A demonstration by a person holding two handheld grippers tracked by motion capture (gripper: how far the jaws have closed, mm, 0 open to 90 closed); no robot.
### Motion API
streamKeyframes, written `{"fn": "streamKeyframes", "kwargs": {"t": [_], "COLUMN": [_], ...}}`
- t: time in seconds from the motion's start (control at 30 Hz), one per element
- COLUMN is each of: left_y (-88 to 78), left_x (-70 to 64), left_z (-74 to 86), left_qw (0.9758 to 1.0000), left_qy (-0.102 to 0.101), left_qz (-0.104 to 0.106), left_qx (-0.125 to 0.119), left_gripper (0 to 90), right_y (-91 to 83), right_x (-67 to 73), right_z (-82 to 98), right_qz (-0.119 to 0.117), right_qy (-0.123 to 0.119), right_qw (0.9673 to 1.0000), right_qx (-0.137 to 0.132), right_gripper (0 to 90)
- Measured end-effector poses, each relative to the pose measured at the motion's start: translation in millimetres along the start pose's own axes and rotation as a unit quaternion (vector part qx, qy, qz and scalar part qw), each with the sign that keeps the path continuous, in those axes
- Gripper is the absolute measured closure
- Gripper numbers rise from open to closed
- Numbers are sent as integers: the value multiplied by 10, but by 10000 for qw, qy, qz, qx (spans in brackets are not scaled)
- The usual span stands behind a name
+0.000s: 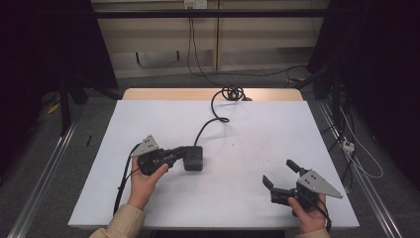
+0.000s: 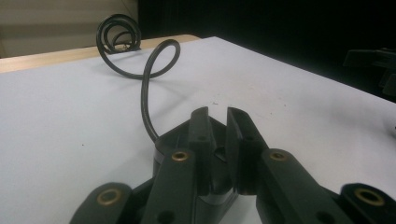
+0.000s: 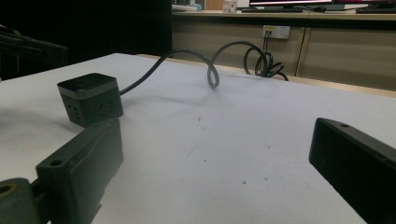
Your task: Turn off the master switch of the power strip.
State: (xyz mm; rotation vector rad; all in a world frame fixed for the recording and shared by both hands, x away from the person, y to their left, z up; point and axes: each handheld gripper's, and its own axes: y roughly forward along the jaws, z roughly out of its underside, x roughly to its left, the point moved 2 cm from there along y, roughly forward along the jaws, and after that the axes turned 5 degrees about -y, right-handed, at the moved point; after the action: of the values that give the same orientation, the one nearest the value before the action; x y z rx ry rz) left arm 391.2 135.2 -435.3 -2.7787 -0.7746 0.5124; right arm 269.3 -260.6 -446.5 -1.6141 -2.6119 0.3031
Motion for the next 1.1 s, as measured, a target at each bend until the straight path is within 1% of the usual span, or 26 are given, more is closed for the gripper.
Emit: {"fn": "streamKeyframes", "kwargs": {"t": [0.2, 0.57, 0.87, 0.9, 0.93, 1.1], "left_y": [20, 73, 111, 117, 117, 132], "left_x": [-2, -31, -59, -58, -60, -61], "left_z": [-1, -14, -28, -30, -31, -32], "left_qw": [10000, 10000, 9998, 9997, 9998, 9996], "left_qy": [-25, 16, 35, 53, 63, 44], "left_qz": [29, 78, 155, 193, 167, 230], "left_qx": [2, 48, 101, 101, 125, 139], "left_gripper": [823, 846, 874, 875, 878, 900], "right_y": [-1, -4, -7, -8, -8, -6], "right_x": [0, -1, -3, -3, -2, -4], "right_z": [-2, -6, -9, -8, -8, -7], "right_qz": [2, 9, 17, 17, 15, 18], "right_qy": [8, -8, -9, -5, -1, -2], "right_qw": [10000, 10000, 10000, 10000, 10000, 10000], "right_qx": [-7, -12, -21, -18, -21, -21], "right_gripper": [24, 25, 25, 25, 25, 25]}}
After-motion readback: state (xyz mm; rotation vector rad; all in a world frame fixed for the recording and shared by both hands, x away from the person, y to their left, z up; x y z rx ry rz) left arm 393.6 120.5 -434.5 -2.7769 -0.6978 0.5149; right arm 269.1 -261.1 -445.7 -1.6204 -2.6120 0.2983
